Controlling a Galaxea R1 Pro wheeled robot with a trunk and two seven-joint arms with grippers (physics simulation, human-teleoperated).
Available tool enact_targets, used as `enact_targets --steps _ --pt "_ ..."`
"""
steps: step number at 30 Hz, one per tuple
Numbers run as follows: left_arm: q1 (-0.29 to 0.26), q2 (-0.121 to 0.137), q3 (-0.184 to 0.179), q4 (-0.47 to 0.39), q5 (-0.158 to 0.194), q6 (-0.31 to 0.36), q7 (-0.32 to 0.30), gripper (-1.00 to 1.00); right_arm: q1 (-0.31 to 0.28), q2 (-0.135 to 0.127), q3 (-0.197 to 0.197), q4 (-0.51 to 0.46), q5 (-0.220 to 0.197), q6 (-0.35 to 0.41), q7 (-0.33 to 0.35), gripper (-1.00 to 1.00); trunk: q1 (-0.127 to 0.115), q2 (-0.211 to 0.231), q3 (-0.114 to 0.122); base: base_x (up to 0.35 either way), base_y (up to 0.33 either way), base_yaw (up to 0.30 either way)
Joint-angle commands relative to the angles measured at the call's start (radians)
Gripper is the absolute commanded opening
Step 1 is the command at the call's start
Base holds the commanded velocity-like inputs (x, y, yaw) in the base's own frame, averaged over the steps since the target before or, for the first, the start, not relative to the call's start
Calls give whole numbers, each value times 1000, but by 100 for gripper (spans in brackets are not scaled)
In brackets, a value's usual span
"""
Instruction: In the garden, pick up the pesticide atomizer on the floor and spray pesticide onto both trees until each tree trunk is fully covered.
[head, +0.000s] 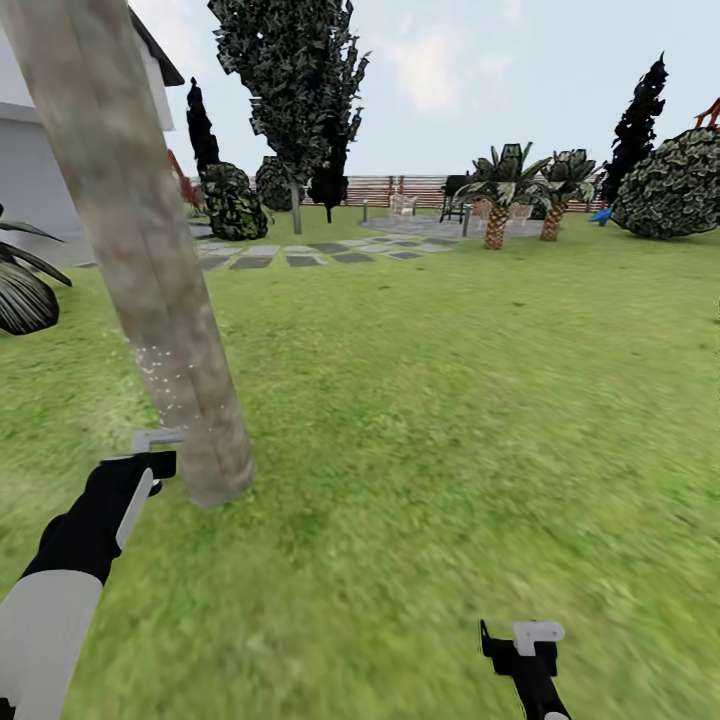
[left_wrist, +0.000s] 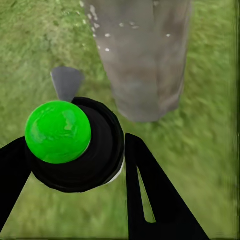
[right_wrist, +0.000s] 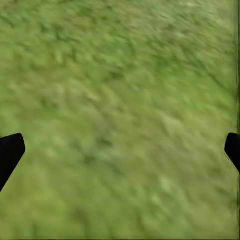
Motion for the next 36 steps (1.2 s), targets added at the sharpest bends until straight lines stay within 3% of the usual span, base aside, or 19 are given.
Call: enact_targets --steps 1,7,20,36 --pt "0 0 0 0 -1 1 0 -100 0 0 0 0 0 0 0 100 0 0 0 8 -271 0" --pt "0 0 2 0 -1 2 3 -100 0 1 0 0 0 0 0 100 0 0 0 119 -268 59" --pt "1 0 2 0 -1 2 1 -100 0 1 0 0 0 0 0 100 0 0 0 44 -269 261" --pt "0 0 4 -8 -2 5 1 -100 0 1 0 0 1 0 0 100 0 0 0 84 -270 14"
